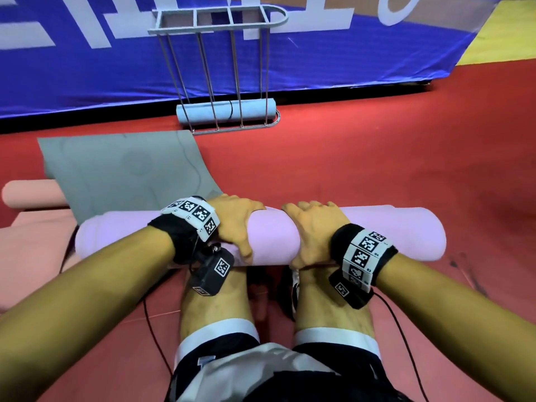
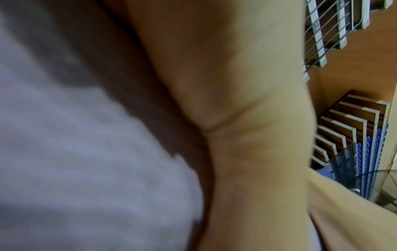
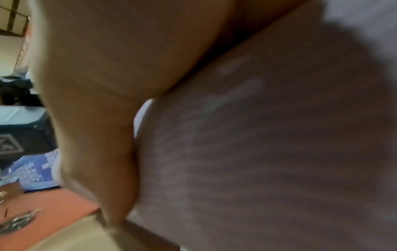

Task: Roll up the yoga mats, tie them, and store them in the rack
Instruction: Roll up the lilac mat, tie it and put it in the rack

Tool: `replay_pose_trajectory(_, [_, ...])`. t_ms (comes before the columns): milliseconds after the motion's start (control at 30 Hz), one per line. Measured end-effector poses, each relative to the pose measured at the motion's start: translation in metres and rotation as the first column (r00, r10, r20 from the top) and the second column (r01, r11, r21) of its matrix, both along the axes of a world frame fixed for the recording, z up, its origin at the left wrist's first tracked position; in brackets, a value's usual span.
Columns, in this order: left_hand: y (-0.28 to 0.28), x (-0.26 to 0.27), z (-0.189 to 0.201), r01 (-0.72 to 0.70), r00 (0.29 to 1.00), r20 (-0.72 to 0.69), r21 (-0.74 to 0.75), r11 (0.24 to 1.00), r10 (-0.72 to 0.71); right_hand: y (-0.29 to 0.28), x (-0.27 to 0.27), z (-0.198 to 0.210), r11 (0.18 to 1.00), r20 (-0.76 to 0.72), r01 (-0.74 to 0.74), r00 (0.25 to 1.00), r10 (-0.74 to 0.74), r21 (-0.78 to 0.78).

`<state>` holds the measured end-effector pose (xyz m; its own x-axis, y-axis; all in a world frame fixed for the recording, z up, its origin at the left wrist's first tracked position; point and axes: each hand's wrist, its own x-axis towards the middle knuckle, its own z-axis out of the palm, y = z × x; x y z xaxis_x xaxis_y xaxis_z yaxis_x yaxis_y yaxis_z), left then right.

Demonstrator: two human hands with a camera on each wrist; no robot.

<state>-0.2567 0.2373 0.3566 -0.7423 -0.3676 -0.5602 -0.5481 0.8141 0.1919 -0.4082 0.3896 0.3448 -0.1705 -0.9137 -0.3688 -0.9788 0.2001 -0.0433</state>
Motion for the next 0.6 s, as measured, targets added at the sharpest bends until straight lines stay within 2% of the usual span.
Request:
replay_pose_trajectory(267, [-0.015,-0.004,-0.009,-0.088,0.995,-0.027,0.154,0.984,0.093,-0.003,0.002,-0.007,0.999,-0.087,0.019,0.996,-0.022,-0.031])
replay_pose_trajectory(400, [-0.014,-0.005,-0.004,-0.049,0.997,-0.042,0.192,0.98,0.058,-0.008,-0.003,-0.002,0.999,-0.071,0.033,0.997,-0.034,-0.022])
replay_pose_trajectory(500, [-0.005,-0.002,-0.002,0.004,0.999,-0.045,0.046,0.999,-0.002,-0.012,-0.005,0.001,0.998,-0.053,0.056,0.997,-0.057,-0.016])
replay_pose_trajectory(600, [0.008,0.004,-0.011,0.073,0.994,-0.063,-0.194,0.978,-0.087,-0.021,-0.009,0.007,0.997,-0.016,0.069,0.997,-0.069,0.029])
